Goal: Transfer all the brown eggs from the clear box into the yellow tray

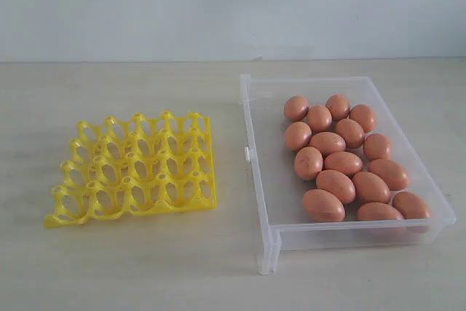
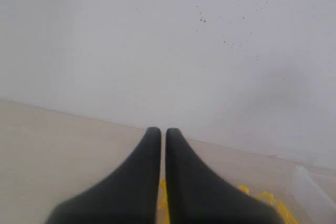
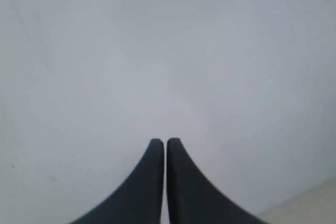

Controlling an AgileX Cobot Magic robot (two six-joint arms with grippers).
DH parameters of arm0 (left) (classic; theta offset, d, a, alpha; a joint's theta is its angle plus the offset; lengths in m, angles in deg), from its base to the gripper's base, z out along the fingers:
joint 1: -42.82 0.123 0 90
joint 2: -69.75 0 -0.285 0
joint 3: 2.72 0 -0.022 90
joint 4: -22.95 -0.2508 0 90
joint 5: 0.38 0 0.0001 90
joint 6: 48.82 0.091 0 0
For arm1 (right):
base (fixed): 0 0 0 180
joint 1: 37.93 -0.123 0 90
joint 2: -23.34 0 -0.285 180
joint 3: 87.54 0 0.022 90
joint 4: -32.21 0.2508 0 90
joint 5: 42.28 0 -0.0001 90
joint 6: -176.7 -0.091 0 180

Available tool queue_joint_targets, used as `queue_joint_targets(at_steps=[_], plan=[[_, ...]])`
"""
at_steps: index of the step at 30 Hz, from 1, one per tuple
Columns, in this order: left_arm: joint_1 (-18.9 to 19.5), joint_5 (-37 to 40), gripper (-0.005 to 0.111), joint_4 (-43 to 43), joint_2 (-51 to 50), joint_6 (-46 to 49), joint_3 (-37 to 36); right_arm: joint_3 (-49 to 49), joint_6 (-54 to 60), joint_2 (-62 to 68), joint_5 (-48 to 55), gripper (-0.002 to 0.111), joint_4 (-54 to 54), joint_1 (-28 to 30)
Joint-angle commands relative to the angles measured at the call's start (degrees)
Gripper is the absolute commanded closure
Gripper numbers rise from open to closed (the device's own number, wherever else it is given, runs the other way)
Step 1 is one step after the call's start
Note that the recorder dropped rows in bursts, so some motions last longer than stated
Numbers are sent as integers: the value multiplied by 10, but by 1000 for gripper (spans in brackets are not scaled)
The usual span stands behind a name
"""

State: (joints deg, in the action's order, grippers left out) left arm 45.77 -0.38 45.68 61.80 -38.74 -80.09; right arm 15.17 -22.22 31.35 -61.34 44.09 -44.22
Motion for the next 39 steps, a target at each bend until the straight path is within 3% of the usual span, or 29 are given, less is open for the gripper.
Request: queue_joint_targets(at_steps=[1, 7, 12, 16, 20, 24, 36, 39], plan=[[-2, 0, 103, 2, 2, 5, 2, 1, -86, -2, -40, 109, 7, -2], [-2, 0, 103, 2, 2, 5, 2, 25, -107, -2, -82, 109, -44, -2], [-2, 0, 103, 2, 2, 5, 2, 219, -146, 112, -34, 109, -356, -2], [-2, 0, 103, 2, 2, 5, 2, 384, -265, 266, 45, 109, -570, -2], [-2, 0, 103, 2, 2, 5, 2, 503, -492, 417, 119, 109, -862, -2], [-2, 0, 103, 2, 2, 5, 2, 543, -717, 554, 101, 109, -1104, -2], [-2, 0, 103, 2, 2, 5, 2, 556, -785, 830, 74, 109, -1118, -2], [-2, 0, 103, 2, 2, 5, 2, 566, -844, 868, 7, 109, -1118, 0]])
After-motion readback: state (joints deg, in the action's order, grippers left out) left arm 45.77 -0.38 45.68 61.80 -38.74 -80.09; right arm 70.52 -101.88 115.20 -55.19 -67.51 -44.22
